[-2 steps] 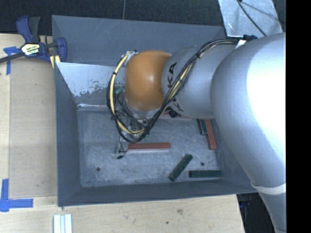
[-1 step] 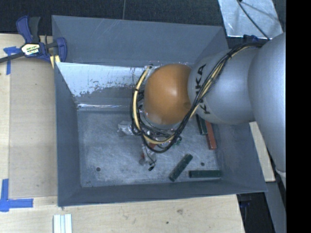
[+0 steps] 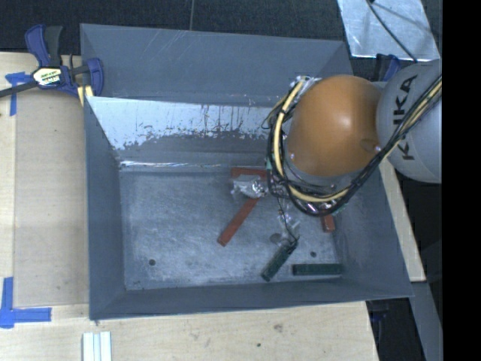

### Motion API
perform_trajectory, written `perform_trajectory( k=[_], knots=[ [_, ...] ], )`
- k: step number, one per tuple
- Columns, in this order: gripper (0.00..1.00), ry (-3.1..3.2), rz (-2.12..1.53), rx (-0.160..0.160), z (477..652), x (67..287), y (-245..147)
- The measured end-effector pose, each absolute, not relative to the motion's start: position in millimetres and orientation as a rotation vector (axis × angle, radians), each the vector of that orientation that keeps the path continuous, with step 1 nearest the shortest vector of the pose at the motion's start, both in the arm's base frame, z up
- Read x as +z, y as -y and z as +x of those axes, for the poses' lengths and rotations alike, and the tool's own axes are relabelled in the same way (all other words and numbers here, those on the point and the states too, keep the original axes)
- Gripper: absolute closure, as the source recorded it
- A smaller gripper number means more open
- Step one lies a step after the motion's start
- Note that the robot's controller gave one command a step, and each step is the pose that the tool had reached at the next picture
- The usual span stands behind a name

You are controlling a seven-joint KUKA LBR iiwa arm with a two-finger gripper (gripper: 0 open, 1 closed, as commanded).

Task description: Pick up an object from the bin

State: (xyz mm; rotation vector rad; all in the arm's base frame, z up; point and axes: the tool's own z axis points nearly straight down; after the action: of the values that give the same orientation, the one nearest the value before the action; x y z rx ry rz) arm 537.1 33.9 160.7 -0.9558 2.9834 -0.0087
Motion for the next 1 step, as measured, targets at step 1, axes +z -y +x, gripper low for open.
perform_trajectory(
  k=[1],
  knots=[
    [0.00, -2.873, -1.268, 0.001, 547.3, 70.1, -51.6]
  ],
)
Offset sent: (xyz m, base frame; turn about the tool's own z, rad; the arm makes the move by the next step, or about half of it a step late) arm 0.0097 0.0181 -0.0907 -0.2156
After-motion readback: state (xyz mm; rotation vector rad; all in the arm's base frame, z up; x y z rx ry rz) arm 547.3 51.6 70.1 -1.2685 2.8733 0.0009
